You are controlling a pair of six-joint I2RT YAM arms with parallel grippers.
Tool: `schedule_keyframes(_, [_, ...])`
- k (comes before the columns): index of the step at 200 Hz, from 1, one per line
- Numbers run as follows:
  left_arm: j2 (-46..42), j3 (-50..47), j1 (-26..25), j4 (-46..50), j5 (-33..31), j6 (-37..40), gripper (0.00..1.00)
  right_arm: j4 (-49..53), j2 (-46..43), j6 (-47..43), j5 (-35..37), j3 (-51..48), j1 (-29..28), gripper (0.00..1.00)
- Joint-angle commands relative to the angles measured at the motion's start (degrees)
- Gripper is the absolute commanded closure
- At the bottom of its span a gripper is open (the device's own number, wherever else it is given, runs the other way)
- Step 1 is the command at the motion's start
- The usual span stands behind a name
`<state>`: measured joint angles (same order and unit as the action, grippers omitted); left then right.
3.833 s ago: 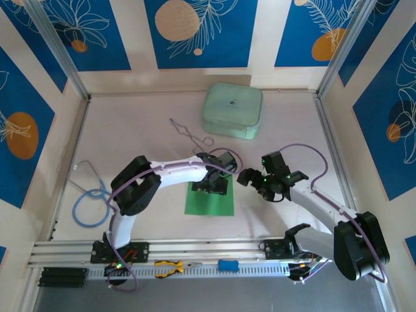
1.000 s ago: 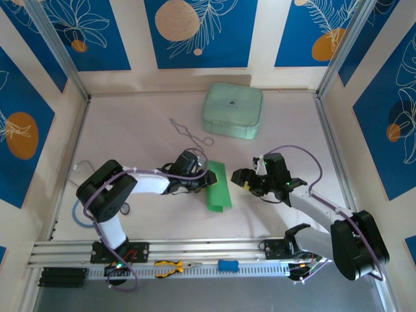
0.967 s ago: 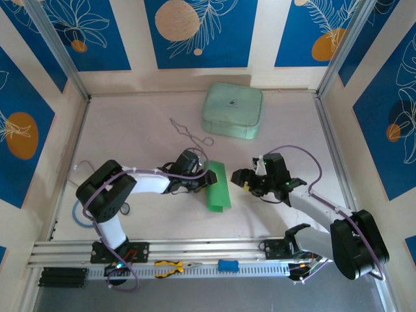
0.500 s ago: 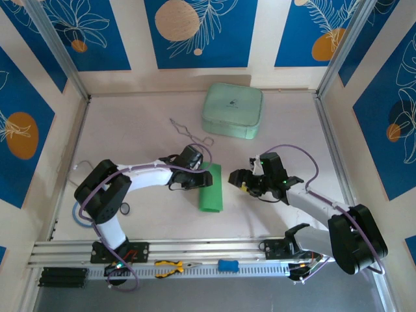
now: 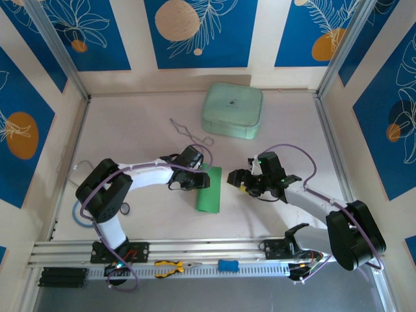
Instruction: Fold a paper plane with a square sheet of paper (pick it up from the middle)
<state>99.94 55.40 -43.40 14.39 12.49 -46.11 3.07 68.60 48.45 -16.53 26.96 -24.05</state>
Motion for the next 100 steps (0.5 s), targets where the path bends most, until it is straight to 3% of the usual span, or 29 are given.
schedule_keyframes(1, [0.8, -0.5, 0.0, -3.4, 2.9, -3.3, 0.58, 1.9, 0.6, -0.6, 0.2, 1.5, -0.2, 0.25])
schedule_keyframes(43, [0.8, -2.4, -0.1, -8.8, 4.3, -7.9, 0.59, 1.8, 1.2, -0.6, 0.1, 1.7, -0.2, 0.25])
schedule_keyframes(100, [1.7, -2.5, -0.1, -6.4, 2.1, -8.2, 0.58, 2.0, 1.4, -0.7, 0.2, 1.7, 0.0, 0.24])
